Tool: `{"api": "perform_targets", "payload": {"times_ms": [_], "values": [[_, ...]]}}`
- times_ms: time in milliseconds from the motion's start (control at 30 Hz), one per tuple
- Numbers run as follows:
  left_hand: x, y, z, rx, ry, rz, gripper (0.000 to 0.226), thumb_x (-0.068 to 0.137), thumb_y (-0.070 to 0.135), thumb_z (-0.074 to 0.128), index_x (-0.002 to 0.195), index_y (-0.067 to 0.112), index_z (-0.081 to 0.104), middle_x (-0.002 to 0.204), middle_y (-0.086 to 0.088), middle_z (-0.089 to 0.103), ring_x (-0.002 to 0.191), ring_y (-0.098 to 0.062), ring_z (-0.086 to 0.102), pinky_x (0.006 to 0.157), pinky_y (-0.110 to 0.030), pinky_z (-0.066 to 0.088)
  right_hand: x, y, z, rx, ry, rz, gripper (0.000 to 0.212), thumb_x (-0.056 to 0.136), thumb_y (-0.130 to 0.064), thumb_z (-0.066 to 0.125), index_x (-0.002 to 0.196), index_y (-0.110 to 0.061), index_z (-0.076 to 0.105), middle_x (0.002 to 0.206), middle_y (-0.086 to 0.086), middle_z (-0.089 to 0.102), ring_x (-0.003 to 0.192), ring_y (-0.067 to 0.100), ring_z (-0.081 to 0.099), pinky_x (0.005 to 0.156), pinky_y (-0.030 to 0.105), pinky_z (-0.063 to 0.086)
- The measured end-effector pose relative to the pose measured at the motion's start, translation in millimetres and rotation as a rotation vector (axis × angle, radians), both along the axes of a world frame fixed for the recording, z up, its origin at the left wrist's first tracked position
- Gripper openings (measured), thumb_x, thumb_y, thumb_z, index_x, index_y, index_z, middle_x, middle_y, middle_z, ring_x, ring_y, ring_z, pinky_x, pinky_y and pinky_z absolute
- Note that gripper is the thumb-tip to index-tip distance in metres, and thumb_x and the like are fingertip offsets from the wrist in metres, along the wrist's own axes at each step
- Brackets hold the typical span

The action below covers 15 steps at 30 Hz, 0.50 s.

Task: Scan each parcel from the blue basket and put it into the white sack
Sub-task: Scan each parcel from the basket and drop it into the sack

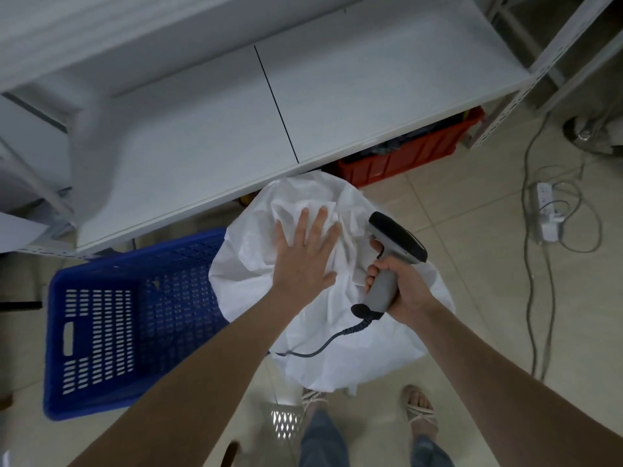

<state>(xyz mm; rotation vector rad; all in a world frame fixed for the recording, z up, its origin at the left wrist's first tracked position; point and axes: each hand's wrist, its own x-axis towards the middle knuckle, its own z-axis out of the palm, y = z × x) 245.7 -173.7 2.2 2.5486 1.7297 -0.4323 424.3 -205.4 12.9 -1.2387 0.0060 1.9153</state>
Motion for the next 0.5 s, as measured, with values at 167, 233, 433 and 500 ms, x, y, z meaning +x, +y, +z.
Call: {"api": "perform_targets", "payload": {"times_ms": [167,233,433,500], "values": [[5,12,-33,-0.181,0.061,0.056,0.097,0.075,0.083,0.037,0.149,0.042,-0.012,0.158,-0.008,-0.021,0.145,-0.042,-0.007,0.104,-0.070,0.019,-3,3,-21,-0.003,-0.022,-0.036,0.031,0.091,0.000,0.044,0.109,-0.019,0.061,0.062,0.000,0.049,0.056,0.012,0.046,0.058,0.024,0.044],[9,17,-52,-0.207,0.108,0.043,0.098,0.074,0.085,0.034,0.148,0.042,-0.013,0.157,-0.006,-0.024,0.144,-0.043,-0.010,0.102,-0.071,0.020,-3,4,-33,-0.007,-0.034,-0.037,0.028,0.091,0.000,0.044,0.106,-0.018,0.061,0.059,-0.001,0.049,0.054,0.011,0.048,0.056,0.023,0.044],[17,19,-82,-0.274,0.213,0.007,0.098,0.076,0.083,0.036,0.149,0.039,-0.014,0.154,-0.003,-0.034,0.142,-0.041,-0.023,0.100,-0.077,0.007,-11,5,-58,-0.020,-0.035,-0.046,0.028,0.090,0.000,0.045,0.106,-0.018,0.060,0.060,-0.002,0.051,0.056,0.011,0.048,0.057,0.023,0.046],[14,19,-79,-0.299,0.187,0.003,0.097,0.077,0.081,0.037,0.149,0.040,-0.011,0.154,-0.003,-0.032,0.142,-0.041,-0.021,0.101,-0.077,0.008,-13,3,-56,-0.023,-0.050,-0.046,0.028,0.090,0.001,0.045,0.104,-0.018,0.061,0.061,-0.002,0.051,0.057,0.011,0.048,0.057,0.023,0.045]]}}
